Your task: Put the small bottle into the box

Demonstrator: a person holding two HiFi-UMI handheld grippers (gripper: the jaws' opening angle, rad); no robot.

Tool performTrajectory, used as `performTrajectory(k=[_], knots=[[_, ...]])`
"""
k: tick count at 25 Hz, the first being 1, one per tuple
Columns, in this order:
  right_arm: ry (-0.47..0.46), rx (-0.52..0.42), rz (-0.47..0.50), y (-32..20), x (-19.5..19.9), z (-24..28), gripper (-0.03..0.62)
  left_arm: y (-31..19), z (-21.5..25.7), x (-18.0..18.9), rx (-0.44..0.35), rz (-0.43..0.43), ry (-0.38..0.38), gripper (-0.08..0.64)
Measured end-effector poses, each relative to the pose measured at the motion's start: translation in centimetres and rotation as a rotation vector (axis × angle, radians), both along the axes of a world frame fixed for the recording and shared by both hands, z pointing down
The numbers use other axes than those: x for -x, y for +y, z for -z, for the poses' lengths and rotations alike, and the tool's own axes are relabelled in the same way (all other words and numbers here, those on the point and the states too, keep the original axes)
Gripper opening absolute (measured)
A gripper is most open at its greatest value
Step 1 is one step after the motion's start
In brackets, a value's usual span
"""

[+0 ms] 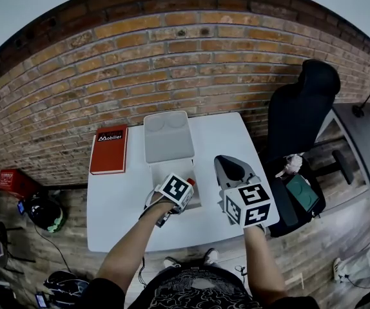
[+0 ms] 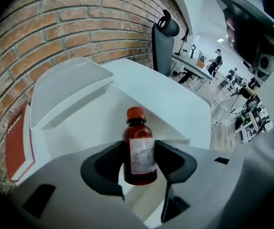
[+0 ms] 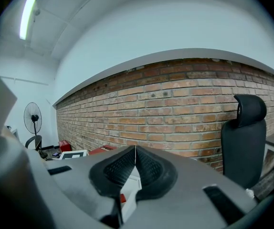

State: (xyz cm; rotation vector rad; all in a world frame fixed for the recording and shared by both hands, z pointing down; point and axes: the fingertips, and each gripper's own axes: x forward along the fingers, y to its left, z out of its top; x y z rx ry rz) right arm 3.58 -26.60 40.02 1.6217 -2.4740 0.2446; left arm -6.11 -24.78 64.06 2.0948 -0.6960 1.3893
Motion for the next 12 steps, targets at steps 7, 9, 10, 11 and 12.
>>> performTrajectory(k=[7, 9, 10, 11, 12], knots=[[0.001, 0.008, -0.009, 0.3, -0.9, -0.4, 0.021, 0.9, -1.0, -0.8, 0.034, -0.045, -0.006, 0.224], [0.001, 0.013, -0.012, 0.3, -1.2, -0.6, 0.021, 0.8, -1.2, -1.0, 0.038, -0.048, -0.008, 0.224], [0.0, 0.014, -0.013, 0.3, -1.4, -0.7, 0.021, 0.8, -1.2, -1.1, 0.041, -0.049, -0.008, 0.224], [0.0, 0.015, -0.013, 0.3, -1.4, -0.7, 0.021, 0.8, -1.2, -1.2, 0.043, -0.053, -0.009, 0.224], [-0.001, 0.015, -0.013, 0.3, -1.4, -0.7, 0.021, 0.8, -1.2, -1.2, 0.046, -0.057, -0.01, 0.225]])
